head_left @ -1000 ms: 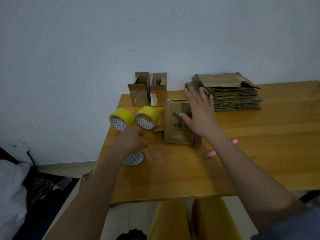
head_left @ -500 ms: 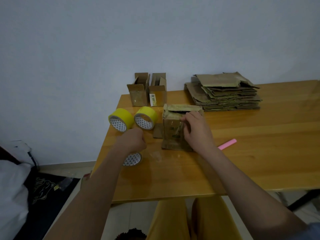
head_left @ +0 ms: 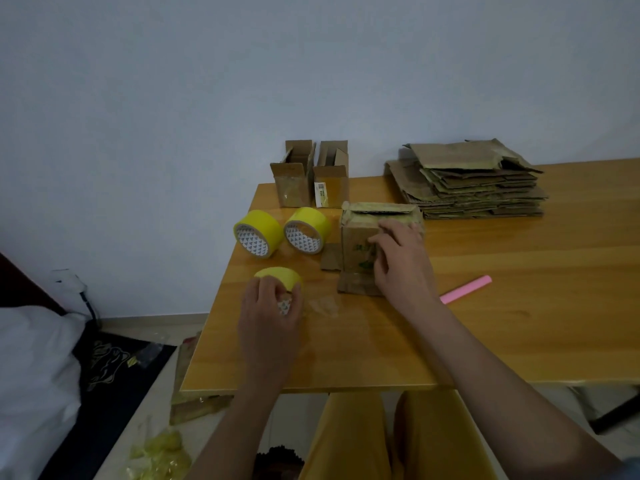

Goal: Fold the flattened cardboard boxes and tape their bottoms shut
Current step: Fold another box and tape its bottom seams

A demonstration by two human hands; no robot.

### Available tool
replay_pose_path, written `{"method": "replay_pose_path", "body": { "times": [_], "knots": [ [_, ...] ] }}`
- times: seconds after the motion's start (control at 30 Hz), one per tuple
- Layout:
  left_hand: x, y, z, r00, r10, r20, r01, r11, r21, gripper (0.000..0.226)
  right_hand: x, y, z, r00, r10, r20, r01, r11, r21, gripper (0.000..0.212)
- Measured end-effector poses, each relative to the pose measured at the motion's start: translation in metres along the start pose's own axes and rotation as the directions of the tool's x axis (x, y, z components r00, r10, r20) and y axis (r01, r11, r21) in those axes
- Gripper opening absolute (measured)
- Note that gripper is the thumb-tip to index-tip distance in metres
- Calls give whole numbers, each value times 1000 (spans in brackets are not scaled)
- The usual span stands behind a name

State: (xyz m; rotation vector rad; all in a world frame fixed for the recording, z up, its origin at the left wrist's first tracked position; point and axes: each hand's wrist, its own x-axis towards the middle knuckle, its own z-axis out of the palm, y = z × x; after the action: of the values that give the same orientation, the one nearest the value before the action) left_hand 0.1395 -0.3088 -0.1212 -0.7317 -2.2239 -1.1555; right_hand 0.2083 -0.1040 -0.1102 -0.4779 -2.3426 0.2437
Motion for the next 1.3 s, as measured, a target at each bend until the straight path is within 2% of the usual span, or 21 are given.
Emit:
{"method": "replay_pose_path", "body": {
  "times": [0.07,0.13,0.2,0.33,0.47,0.63,0.8,0.87,0.97,1.07,1.13,1.3],
  "knots": [
    [-15,2,2,971,-235,54,238,968,-73,23,-1,0,0,1000,-1,14,1,1000,-10,23],
    [-24,3,7,901,-421,106,431,898,-88,21,-1,1,0,1000,-3,23,3,1000,-5,18],
    [-27,5,12,841,-521,145,533,844,-53,31,-1,1,0,1000,-5,23,5,1000,11,17],
    [-29,14,23,848,-506,154,515,857,-21,43,-1,0,-3,1000,-20,11,20,1000,3,17],
    [-31,21,32,882,-434,184,432,900,52,24,-1,0,-9,999,-44,16,44,999,-9,20],
    [-36,28,34,906,-406,119,392,912,123,20,6,4,-21,997,-78,-18,78,997,3,22],
    [-26,30,36,915,-389,106,386,921,47,19,8,7,-19,996,-23,90,27,999,-36,29],
    [-24,30,37,911,-396,117,403,914,-46,16,8,9,-16,994,-12,112,16,999,-37,34],
    [-21,25,36,899,-429,84,438,881,-178,13,16,15,-18,994,8,111,-2,998,-56,50],
    [-22,16,38,880,-466,88,471,839,-272,11,27,20,-21,981,41,191,-26,996,-81,67],
    [-25,15,42,879,-469,88,468,812,-348,10,30,22,-21,981,32,192,-15,996,-88,62],
    [-27,18,47,895,-440,79,429,798,-423,11,16,19,-15,996,-41,84,42,999,-9,40]
  ]
}}
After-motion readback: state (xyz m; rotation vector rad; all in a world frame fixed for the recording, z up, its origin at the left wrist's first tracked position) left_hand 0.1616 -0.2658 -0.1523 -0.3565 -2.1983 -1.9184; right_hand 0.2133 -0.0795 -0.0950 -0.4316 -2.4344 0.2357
